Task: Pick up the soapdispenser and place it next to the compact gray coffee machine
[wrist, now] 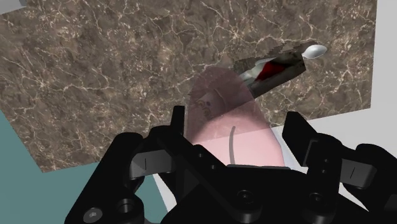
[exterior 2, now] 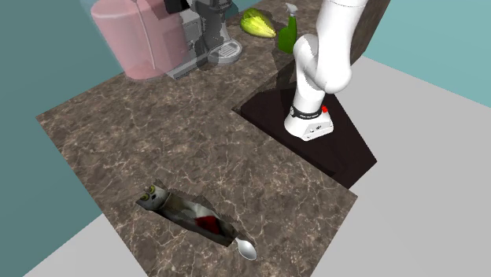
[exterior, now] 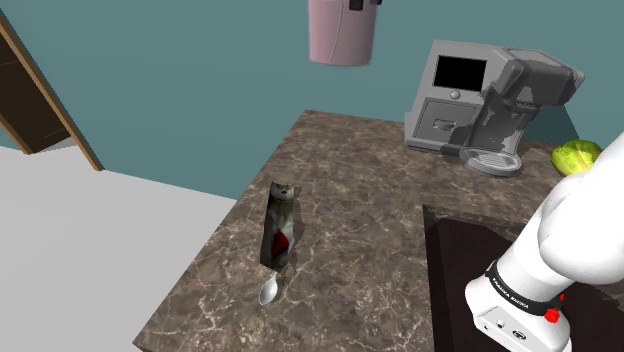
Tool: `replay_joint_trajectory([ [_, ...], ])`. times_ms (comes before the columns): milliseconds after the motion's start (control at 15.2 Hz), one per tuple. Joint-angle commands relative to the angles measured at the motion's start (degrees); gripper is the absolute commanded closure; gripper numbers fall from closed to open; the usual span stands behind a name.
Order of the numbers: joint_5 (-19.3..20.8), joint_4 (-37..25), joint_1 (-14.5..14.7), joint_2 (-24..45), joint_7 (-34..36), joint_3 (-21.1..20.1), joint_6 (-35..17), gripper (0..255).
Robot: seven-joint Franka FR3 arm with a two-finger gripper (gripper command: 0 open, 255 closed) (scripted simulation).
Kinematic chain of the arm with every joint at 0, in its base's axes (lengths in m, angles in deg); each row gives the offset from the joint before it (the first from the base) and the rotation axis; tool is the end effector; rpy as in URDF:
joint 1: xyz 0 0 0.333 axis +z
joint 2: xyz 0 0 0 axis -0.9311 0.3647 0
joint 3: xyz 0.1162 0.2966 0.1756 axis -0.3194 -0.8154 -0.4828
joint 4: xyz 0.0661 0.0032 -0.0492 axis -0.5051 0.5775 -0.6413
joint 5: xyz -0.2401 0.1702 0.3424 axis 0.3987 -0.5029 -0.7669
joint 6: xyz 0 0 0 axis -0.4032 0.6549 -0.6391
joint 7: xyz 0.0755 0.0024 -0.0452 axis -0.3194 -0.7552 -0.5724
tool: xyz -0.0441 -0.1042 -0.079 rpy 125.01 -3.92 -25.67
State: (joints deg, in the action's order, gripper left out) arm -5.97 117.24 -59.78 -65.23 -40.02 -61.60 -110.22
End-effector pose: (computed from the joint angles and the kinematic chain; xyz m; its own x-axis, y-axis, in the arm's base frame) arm 0.4644 0.2057 0.8320 0.9446 0.3282 0.0014 0.3279 -0.9439 0.0394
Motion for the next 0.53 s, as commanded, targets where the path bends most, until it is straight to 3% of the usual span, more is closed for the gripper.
replay_joint_trajectory([
  [0,0.4,-3.1,0.2,1.3,0.3,-0.3,1.8,255],
  [462,-0.3,4.7,-4.8,-5.3,-11.5,6.8,0.2,255],
])
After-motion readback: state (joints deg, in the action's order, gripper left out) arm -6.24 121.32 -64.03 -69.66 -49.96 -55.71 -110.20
